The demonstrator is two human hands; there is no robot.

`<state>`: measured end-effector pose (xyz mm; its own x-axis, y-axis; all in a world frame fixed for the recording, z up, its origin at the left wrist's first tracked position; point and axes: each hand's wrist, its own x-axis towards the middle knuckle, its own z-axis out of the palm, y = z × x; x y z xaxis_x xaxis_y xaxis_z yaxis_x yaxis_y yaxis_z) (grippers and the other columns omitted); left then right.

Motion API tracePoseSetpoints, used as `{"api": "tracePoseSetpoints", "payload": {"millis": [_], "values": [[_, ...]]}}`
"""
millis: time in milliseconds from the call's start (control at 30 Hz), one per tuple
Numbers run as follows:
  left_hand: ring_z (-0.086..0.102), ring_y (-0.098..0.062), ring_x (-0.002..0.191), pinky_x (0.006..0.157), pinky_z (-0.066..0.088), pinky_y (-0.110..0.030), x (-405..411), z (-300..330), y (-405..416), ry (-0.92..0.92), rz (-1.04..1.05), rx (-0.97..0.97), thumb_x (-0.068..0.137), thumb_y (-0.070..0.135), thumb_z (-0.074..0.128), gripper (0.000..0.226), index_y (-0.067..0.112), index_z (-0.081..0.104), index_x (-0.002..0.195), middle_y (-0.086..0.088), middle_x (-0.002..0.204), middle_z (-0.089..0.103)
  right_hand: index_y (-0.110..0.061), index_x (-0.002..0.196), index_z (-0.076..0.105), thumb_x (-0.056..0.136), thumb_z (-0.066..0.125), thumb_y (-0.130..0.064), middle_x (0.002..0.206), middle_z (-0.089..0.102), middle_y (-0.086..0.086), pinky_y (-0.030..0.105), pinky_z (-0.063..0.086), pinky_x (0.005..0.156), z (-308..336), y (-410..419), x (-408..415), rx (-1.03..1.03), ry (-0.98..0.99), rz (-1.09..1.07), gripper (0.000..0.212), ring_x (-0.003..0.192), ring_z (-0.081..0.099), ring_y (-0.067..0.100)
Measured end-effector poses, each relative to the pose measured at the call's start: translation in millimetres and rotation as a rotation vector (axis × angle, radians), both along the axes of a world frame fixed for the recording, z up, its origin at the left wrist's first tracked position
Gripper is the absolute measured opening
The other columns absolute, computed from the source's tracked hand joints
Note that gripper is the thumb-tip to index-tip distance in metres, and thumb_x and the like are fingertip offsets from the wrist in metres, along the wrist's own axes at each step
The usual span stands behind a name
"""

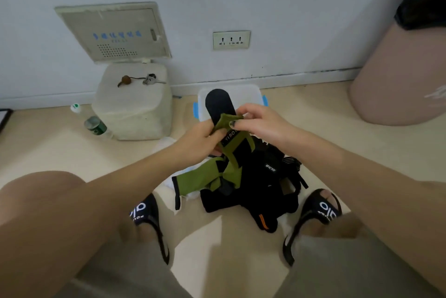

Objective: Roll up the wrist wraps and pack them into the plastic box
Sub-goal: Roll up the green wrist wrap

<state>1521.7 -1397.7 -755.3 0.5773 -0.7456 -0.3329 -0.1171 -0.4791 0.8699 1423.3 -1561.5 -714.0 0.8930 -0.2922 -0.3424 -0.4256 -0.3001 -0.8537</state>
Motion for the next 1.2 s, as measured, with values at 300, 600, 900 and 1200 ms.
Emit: {"api": "tracePoseSetpoints", "payload": {"millis": [300,600,900,1200], "values": [[0.059,-0.014,0.115,0.094,0.048,-0.028,49,-79,-20,-0.060,-0.306,0.378,0.096,0.032,0.066,0.050,0.025,0.047,0.142,0.006,0.128,0.059,-0.015,0.078,0.051,0.103,0.058,-0.030,0.070,0.046,-0.004,0.030,0.034,0.061,-39,-33,44,-0.146,0.076,-0.071,0.030,0.065,0.044,0.013],[0.058,-0.033,0.121,0.094,0.043,-0.042,89,-211,-56,-0.258,-0.410,0.831,0.095,0.055,0.049,0.056,0.014,0.056,0.133,-0.011,0.133,0.061,-0.017,0.096,0.061,0.103,0.056,-0.029,0.085,0.070,0.003,0.025,0.046,0.063,-62,-31,41,-0.036,0.152,-0.098,0.015,0.076,0.063,0.022],[0.058,-0.032,0.112,0.100,0.049,-0.044,87,-262,-84,-0.091,-0.358,0.853,0.099,0.054,0.051,0.056,0.013,0.052,0.138,-0.011,0.133,0.060,-0.029,0.105,0.065,0.100,0.058,-0.019,0.090,0.078,0.003,0.039,0.060,0.080,-57,-52,30,0.174,0.164,-0.264,0.013,0.086,0.074,0.023],[0.066,-0.025,0.095,0.097,0.054,-0.050,107,-240,-44,0.080,-0.266,0.734,0.088,0.060,0.060,0.056,0.007,0.070,0.104,-0.007,0.101,0.067,-0.027,0.100,0.066,0.095,0.058,-0.021,0.092,0.072,-0.004,0.024,0.044,0.061,-25,-41,40,0.101,0.075,-0.325,0.011,0.077,0.066,0.010]]}}
